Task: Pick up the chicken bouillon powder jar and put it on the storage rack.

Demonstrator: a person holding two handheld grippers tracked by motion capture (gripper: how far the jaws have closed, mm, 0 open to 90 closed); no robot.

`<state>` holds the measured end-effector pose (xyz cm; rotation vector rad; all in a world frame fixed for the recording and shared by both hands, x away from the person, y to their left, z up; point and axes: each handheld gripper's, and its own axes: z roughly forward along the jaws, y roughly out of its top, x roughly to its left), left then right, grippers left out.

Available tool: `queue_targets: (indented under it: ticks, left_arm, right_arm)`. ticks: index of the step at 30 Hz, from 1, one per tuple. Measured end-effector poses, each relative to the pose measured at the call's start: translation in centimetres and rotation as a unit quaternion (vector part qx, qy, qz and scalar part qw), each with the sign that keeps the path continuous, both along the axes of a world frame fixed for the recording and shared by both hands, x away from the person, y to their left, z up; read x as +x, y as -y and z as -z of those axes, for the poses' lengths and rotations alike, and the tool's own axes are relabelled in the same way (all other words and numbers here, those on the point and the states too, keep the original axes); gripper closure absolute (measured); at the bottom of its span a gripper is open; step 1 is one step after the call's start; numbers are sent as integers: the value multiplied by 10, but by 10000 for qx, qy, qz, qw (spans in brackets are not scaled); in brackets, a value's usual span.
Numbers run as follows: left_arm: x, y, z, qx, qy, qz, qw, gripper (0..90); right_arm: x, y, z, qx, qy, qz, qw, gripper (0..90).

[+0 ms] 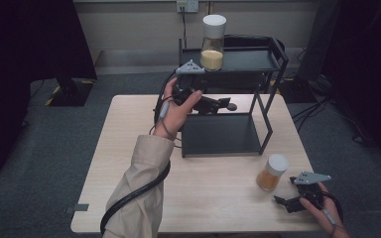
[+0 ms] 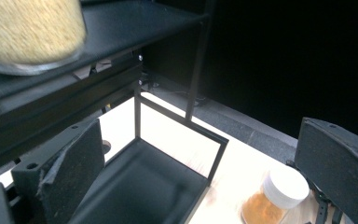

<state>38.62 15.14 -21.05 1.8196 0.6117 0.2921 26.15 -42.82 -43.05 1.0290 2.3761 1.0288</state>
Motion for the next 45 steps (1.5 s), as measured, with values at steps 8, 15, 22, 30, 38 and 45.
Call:
queue_targets:
  ticks: [8, 15, 22, 30, 38, 45]
  left_arm:
    - [-4, -5, 14, -74, 13, 85, 9999, 9]
    - [-8, -14, 26, -121, 5, 114, 9999, 10]
    - [-11, -19, 41, -107, -72, 110, 9999, 9]
    - [-12, -20, 62, 21, -73, 195, 9998, 9]
    - [-18, -25, 78, 216, -98, 171, 9996, 9]
    - [-21, -33, 98, 257, -200, 130, 9994, 9]
  right_arm:
    - [0, 0, 0, 5, 4, 2, 10000, 0]
    - [0, 0, 0, 4, 4, 2, 10000, 0]
    - [0, 0, 0, 4, 7, 0, 10000, 0]
    - [0, 0, 0, 7, -4, 6, 10000, 0]
    - [0, 0, 0, 1, -1, 0, 10000, 0]
    - [0, 0, 0, 1, -2, 1, 10000, 0]
